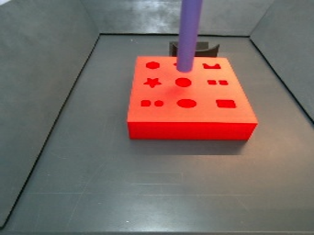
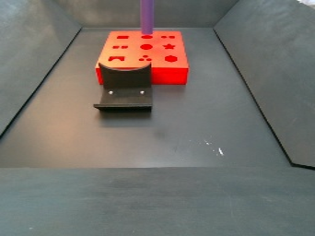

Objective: Insert the round object.

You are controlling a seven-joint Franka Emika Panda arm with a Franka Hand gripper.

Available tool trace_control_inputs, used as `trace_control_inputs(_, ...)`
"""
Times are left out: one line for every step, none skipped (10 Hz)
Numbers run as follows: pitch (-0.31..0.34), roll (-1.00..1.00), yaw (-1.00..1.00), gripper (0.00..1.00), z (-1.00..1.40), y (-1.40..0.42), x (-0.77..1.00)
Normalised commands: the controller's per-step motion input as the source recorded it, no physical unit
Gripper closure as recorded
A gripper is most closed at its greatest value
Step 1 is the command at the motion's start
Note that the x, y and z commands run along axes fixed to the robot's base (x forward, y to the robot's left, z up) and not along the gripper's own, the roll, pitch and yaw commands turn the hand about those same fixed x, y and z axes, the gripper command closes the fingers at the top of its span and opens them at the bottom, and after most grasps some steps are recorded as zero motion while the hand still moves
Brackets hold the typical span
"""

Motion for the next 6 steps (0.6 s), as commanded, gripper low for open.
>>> trace_control_inputs(-0.003,0.0,0.0,1.0,-0.25,0.0,0.0)
trace_control_inputs(-0.004,0.0,0.0,1.0,-0.24,0.05,0.0)
trace_control_inputs(-0.004,0.04,0.0,1.0,-0.27,0.11,0.0)
trace_control_inputs(-0.01,0.04,0.02,1.0,-0.28,0.12,0.08)
trace_control_inputs(-0.026,0.01,0.08,1.0,-0.26,0.09,0.23)
trace_control_inputs(-0.016,0.0,0.11,1.0,-0.2,0.05,0.28)
